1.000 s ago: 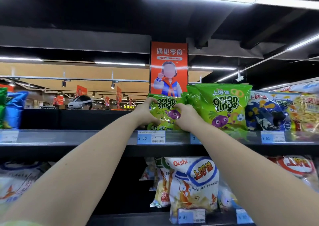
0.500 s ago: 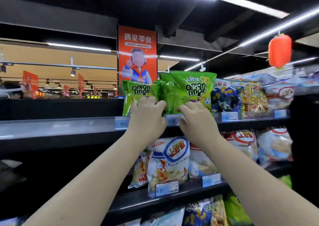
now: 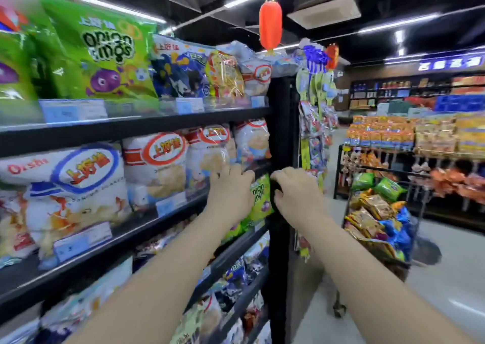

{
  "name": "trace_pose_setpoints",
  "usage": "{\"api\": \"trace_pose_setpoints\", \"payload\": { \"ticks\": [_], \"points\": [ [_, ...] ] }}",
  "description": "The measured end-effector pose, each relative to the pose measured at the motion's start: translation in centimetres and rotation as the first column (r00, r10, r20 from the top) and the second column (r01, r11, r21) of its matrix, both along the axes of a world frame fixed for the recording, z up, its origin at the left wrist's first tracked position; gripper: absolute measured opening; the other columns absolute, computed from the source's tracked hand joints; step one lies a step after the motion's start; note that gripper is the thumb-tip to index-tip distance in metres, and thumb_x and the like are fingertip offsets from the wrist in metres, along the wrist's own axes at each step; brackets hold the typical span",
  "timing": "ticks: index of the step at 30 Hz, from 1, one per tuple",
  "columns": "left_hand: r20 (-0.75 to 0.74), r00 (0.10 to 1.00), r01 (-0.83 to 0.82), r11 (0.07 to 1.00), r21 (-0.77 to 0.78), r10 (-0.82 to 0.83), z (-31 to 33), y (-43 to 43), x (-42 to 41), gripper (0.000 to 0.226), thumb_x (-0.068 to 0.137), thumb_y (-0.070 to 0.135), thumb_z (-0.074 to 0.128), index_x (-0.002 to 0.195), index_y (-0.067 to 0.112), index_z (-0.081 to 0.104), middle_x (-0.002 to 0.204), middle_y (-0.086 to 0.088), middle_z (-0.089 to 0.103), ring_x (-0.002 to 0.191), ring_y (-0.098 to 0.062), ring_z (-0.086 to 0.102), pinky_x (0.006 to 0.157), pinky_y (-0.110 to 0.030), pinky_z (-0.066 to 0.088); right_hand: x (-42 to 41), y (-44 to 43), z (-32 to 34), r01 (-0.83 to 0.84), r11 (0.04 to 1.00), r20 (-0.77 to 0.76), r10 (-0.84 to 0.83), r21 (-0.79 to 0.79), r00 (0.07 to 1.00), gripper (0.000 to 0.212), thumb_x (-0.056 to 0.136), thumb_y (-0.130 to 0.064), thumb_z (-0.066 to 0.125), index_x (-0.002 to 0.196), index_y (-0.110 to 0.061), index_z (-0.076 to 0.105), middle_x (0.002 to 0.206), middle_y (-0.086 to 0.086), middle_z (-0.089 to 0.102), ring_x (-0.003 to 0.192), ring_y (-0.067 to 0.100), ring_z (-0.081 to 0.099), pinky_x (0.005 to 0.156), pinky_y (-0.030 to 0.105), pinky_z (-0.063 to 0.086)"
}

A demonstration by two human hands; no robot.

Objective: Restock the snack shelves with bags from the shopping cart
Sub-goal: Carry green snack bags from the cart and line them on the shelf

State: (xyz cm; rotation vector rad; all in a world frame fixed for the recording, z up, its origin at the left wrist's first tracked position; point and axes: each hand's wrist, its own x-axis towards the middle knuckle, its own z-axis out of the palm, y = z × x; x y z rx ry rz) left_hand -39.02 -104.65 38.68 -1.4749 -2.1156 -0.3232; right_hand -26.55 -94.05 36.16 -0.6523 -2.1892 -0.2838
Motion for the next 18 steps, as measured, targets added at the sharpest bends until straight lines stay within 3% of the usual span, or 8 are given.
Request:
{"api": "trace_pose_setpoints", "payload": {
  "ticks": [4, 8, 13, 18],
  "points": [
    [0.026, 0.994, 0.106, 0.993, -0.044, -0.105, -3.4, 7.5, 5.8, 0.033, 0.087, 0.029, 0.057, 0.119, 0.022, 0.056, 0.119, -0.004, 0.051, 0.116, -0.030, 0.045, 0.093, -0.042, 0.035, 7.1, 5.4, -3.6, 0.175, 0.984, 0.051, -0.173, -0.045, 0.984, 0.030, 0.072, -0.003, 0.069, 0.102, -0.009, 0.066, 0.090, 0.009, 0.062, 0.080, 0.034, 0.057, 0.063, 0.035, 0.043],
    [0.035, 0.979, 0.202, 0.976, -0.087, -0.199, -6.8, 15.6, 12.9, 0.031, 0.089, 0.032, 0.053, 0.119, 0.022, 0.056, 0.117, -0.004, 0.054, 0.112, -0.029, 0.048, 0.090, -0.042, 0.038, 14.2, 11.7, -6.6, 0.323, 0.941, 0.152, -0.307, -0.099, 0.940, 0.037, 0.074, -0.012, 0.064, 0.111, -0.010, 0.063, 0.100, 0.011, 0.061, 0.092, 0.036, 0.056, 0.072, 0.040, 0.044],
    [0.161, 0.936, 0.337, 0.930, -0.144, -0.314, -10.7, 26.5, 22.7, 0.029, 0.089, 0.028, 0.052, 0.116, 0.020, 0.055, 0.120, -0.007, 0.054, 0.119, -0.031, 0.046, 0.094, -0.044, 0.038, 23.9, 20.7, -9.2, 0.452, 0.877, 0.180, -0.423, -0.164, 0.888, 0.035, 0.067, -0.010, 0.070, 0.101, -0.008, 0.063, 0.095, 0.014, 0.062, 0.089, 0.038, 0.056, 0.069, 0.044, 0.047],
    [0.186, 0.902, 0.424, 0.882, -0.207, -0.390, -14.9, 36.2, 30.6, 0.032, 0.088, 0.030, 0.052, 0.117, 0.019, 0.054, 0.122, -0.006, 0.052, 0.120, -0.031, 0.045, 0.094, -0.043, 0.037, 32.1, 29.3, -12.6, 0.506, 0.822, 0.188, -0.471, -0.261, 0.862, 0.032, 0.054, -0.002, 0.074, 0.084, -0.008, 0.064, 0.078, 0.015, 0.060, 0.073, 0.039, 0.059, 0.057, 0.043, 0.050]
  ]
}}
